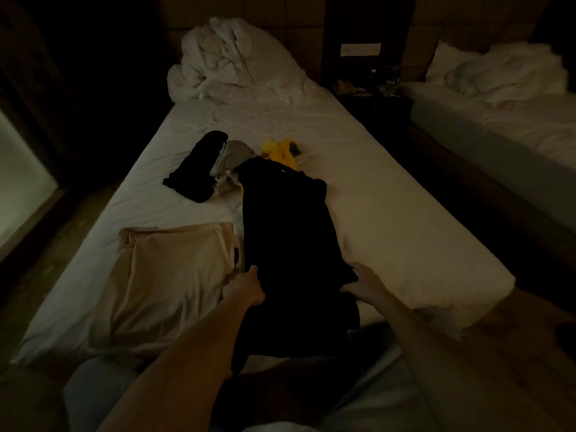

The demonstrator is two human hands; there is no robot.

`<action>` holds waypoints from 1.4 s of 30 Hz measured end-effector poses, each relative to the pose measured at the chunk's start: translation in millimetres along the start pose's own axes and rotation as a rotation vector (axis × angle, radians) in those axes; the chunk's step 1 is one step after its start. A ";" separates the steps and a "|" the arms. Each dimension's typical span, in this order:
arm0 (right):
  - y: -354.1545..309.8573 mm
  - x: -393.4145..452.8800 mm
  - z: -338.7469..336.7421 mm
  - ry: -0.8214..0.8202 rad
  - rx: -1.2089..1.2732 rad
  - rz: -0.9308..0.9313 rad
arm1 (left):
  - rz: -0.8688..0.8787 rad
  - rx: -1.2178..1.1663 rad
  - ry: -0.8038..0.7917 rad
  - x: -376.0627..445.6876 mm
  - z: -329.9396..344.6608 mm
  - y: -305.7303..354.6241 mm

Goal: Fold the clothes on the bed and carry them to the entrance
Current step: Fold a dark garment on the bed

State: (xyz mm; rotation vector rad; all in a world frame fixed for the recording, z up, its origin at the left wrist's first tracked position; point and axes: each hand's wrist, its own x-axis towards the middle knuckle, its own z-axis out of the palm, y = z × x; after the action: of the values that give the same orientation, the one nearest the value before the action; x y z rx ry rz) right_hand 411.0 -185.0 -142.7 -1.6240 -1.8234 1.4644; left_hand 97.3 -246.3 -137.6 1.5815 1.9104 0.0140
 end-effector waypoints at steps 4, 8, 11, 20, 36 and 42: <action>-3.9 -10.0 -0.4 -0.011 0.374 0.092 | 0.113 -0.199 0.022 -10.8 13.0 3.3; 9.2 -17.0 16.3 -0.049 0.459 0.189 | 0.075 -0.434 -0.011 -23.1 31.4 2.8; 15.5 -21.9 28.9 0.113 0.063 0.213 | -0.146 -0.555 -0.032 -29.1 34.7 -6.4; -9.9 -38.2 9.0 0.429 -0.557 0.145 | -0.044 0.011 0.279 -40.6 25.8 2.3; 20.3 -45.2 50.3 0.008 -0.974 -0.411 | 0.540 0.627 0.140 -50.5 54.7 -14.4; 33.5 -33.9 54.5 -0.181 -1.506 -0.613 | 0.826 0.963 0.266 -39.2 64.7 -28.1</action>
State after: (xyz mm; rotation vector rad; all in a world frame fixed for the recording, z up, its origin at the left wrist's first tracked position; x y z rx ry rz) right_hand 399.4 -245.5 -180.6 -0.9695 -3.3793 -0.2598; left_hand 106.1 -313.4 -181.6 3.0519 1.3178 -0.4142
